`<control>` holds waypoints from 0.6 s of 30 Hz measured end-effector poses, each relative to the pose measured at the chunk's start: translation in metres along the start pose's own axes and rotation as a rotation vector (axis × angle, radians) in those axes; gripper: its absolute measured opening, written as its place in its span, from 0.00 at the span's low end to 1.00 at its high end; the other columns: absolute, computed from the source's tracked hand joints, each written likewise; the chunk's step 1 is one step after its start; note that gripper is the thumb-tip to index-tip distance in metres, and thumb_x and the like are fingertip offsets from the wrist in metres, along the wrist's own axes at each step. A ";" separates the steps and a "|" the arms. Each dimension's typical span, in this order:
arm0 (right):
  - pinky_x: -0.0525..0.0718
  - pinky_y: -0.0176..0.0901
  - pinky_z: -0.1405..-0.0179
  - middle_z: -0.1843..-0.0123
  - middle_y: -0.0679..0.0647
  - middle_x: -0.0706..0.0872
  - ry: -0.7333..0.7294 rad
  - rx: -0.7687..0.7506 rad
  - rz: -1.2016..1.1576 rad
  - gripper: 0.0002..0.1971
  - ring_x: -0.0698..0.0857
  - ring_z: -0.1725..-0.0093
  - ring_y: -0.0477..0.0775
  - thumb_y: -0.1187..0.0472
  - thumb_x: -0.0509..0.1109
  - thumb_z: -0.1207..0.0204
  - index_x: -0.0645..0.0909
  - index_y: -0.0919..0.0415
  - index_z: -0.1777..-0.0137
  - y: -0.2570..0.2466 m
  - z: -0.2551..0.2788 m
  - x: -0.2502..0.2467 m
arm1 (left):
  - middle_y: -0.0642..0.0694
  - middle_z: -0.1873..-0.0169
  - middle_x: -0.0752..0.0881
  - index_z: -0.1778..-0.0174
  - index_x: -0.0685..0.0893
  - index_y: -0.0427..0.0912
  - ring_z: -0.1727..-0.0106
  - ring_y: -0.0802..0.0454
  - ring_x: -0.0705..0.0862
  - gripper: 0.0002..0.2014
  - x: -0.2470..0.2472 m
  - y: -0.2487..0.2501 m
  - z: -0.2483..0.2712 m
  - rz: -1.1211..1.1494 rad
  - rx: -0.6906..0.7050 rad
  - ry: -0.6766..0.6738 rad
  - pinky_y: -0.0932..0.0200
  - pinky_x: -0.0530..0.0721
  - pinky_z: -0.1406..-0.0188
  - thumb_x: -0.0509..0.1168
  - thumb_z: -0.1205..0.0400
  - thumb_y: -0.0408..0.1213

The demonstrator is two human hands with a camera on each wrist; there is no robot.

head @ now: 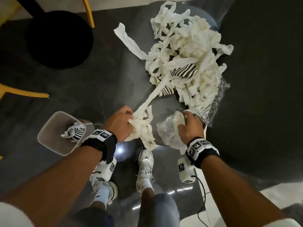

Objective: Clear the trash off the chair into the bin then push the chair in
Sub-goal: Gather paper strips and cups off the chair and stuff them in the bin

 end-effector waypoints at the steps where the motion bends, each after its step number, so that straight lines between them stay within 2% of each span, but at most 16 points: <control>1: 0.82 0.59 0.35 0.40 0.61 0.85 0.005 -0.007 -0.036 0.28 0.83 0.39 0.65 0.63 0.68 0.30 0.76 0.51 0.27 -0.006 0.000 0.000 | 0.55 0.54 0.82 0.66 0.81 0.49 0.54 0.46 0.84 0.06 -0.002 -0.001 0.002 0.006 -0.024 -0.003 0.53 0.83 0.58 0.66 0.29 0.32; 3: 0.85 0.55 0.39 0.43 0.59 0.87 -0.018 -0.020 -0.105 0.28 0.85 0.43 0.62 0.63 0.68 0.30 0.76 0.48 0.27 -0.021 0.000 0.001 | 0.51 0.66 0.84 0.70 0.75 0.50 0.61 0.39 0.85 0.07 -0.008 -0.001 0.004 0.018 -0.076 0.014 0.52 0.82 0.65 0.63 0.29 0.33; 4: 0.85 0.54 0.39 0.43 0.58 0.88 -0.037 -0.030 -0.137 0.28 0.86 0.43 0.61 0.63 0.68 0.29 0.76 0.48 0.27 -0.028 0.000 0.001 | 0.49 0.67 0.85 0.65 0.75 0.52 0.62 0.38 0.85 0.07 -0.010 -0.001 0.005 0.034 -0.087 0.007 0.50 0.84 0.64 0.61 0.28 0.33; 7: 0.85 0.55 0.35 0.39 0.55 0.89 -0.094 -0.106 -0.187 0.29 0.87 0.40 0.59 0.65 0.68 0.28 0.76 0.51 0.25 -0.056 0.000 0.005 | 0.50 0.53 0.89 0.36 0.76 0.62 0.54 0.40 0.87 0.25 -0.023 -0.006 0.009 0.072 -0.091 -0.054 0.46 0.87 0.50 0.57 0.25 0.30; 8: 0.84 0.56 0.33 0.36 0.56 0.88 -0.114 -0.146 -0.169 0.30 0.86 0.38 0.60 0.65 0.68 0.28 0.74 0.51 0.24 -0.065 0.000 0.007 | 0.49 0.52 0.89 0.35 0.79 0.60 0.52 0.40 0.88 0.25 -0.026 -0.010 0.010 0.044 -0.094 -0.073 0.46 0.87 0.48 0.58 0.24 0.31; 10: 0.81 0.52 0.29 0.28 0.56 0.84 -0.163 -0.209 -0.104 0.34 0.83 0.32 0.60 0.67 0.67 0.26 0.68 0.50 0.18 -0.084 -0.002 0.009 | 0.48 0.56 0.87 0.48 0.88 0.50 0.50 0.39 0.87 0.14 -0.034 -0.019 0.012 -0.031 -0.089 -0.094 0.48 0.85 0.50 0.60 0.22 0.33; 12: 0.78 0.47 0.28 0.22 0.54 0.79 -0.223 -0.257 -0.066 0.41 0.80 0.27 0.59 0.69 0.67 0.25 0.58 0.47 0.14 -0.103 -0.002 0.008 | 0.50 0.60 0.81 0.56 0.89 0.47 0.50 0.41 0.86 0.10 -0.043 -0.033 0.017 -0.092 -0.114 -0.108 0.51 0.82 0.54 0.61 0.22 0.35; 13: 0.78 0.48 0.28 0.22 0.55 0.78 -0.248 -0.280 -0.043 0.44 0.80 0.27 0.59 0.69 0.67 0.26 0.52 0.44 0.13 -0.112 -0.003 0.009 | 0.50 0.60 0.81 0.57 0.89 0.47 0.50 0.41 0.86 0.10 -0.049 -0.039 0.021 -0.110 -0.134 -0.134 0.51 0.82 0.53 0.61 0.22 0.36; 15: 0.80 0.54 0.28 0.25 0.58 0.81 -0.283 -0.312 0.037 0.50 0.82 0.30 0.62 0.68 0.68 0.27 0.44 0.36 0.13 -0.128 -0.006 0.013 | 0.47 0.57 0.87 0.57 0.89 0.48 0.50 0.39 0.87 0.12 -0.058 -0.058 0.030 -0.151 -0.173 -0.215 0.50 0.83 0.51 0.59 0.21 0.42; 17: 0.81 0.55 0.29 0.29 0.59 0.83 -0.336 -0.318 0.152 0.50 0.82 0.30 0.62 0.66 0.68 0.28 0.44 0.34 0.14 -0.143 -0.012 0.020 | 0.44 0.54 0.90 0.54 0.89 0.47 0.51 0.40 0.87 0.12 -0.066 -0.076 0.042 -0.199 -0.201 -0.263 0.54 0.81 0.54 0.59 0.20 0.43; 18: 0.81 0.53 0.29 0.29 0.59 0.84 -0.365 -0.308 0.216 0.48 0.82 0.30 0.62 0.66 0.68 0.28 0.48 0.37 0.13 -0.152 -0.015 0.024 | 0.43 0.54 0.89 0.53 0.89 0.46 0.53 0.41 0.86 0.12 -0.070 -0.084 0.048 -0.218 -0.213 -0.266 0.55 0.79 0.55 0.60 0.19 0.41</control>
Point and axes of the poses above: each hand's wrist, its own z-axis away from the middle knuckle, its own x-axis out of the palm, y = z × x, the point moved 1 cm from there along -z, towards the middle knuckle
